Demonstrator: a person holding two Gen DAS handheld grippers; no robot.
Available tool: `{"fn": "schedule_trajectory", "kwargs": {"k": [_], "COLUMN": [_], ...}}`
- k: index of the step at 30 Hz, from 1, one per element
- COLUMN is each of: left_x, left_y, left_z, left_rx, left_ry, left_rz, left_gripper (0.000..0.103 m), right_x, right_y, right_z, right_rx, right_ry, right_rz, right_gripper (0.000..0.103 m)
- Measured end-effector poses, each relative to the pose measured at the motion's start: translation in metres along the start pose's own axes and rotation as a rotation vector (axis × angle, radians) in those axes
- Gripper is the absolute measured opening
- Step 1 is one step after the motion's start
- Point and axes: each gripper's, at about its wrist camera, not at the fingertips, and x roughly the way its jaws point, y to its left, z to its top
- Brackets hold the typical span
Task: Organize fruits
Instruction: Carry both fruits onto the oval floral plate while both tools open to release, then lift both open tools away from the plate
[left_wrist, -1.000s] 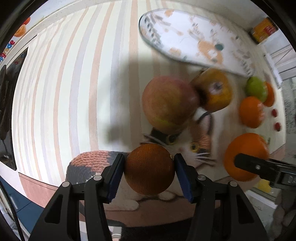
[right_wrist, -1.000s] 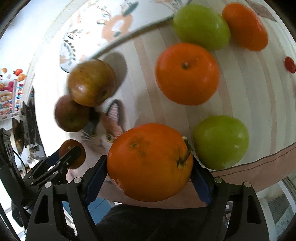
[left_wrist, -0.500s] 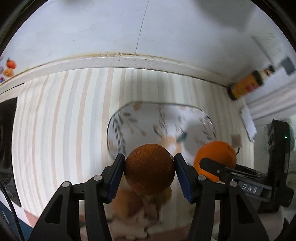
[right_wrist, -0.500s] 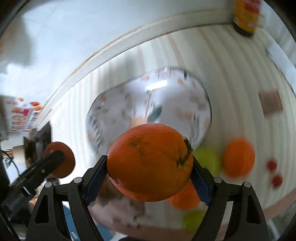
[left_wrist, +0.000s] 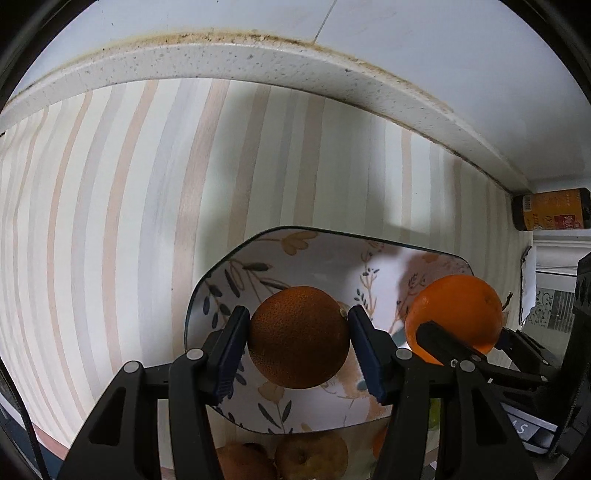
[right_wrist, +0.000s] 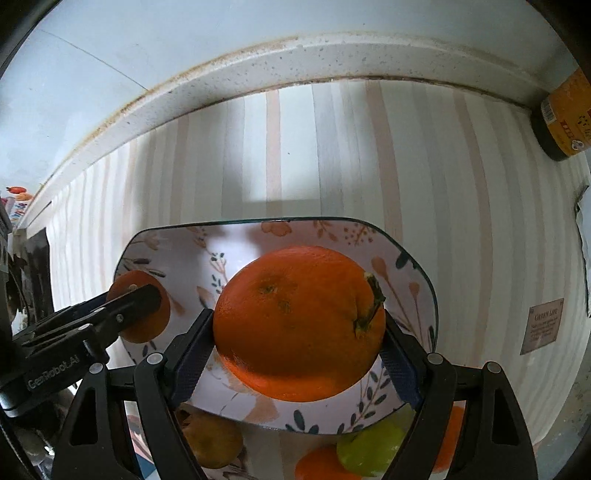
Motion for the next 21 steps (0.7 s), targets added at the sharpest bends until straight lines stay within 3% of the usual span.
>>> {"fn": "schedule_trajectory", "kwargs": {"k": [5,8,9,10,15,21], "left_x": [0.001,-0.004,-0.007,-0.01,-0.021,-0.055], "left_y": [-0.004,-0.009,-0.01,-0.01,-0.013,-0.017], "left_z": [0.004,0.006,0.005,0.003,-0.008,-0.045], "left_rx": [0.006,0.017,0.018,0.019,0.032,0.071], "left_ry": [-0.014,-0.044,-0.055,-0.064,-0.102,-0.196], "left_rz": [0.014,0.022,0.021,0.017,0.056,0.143], "left_gripper": [0.056,0.078,0.084,0.085,0.086,0.086], "right_x": [0.002,0.003,0.003,0.0,-0.024,-0.06], "right_y": [-0.003,-0.002,-0.001,0.002,0.014,0.016], "right_z": [0.003,0.003,0.004,0.003,-0.009,-0.047], "right_rx": [0.013,0.006,-0.001,-0.01,-0.053,-0.065], "right_ry": [0.031,0.032,0.025,0.009,-0.06,-0.146], "right_rz": [0.012,0.003,-0.014,-0.023,-0.077,-0.128], "right_gripper": [0.087,0.087,0.092,0.098,0.098,0.099]}}
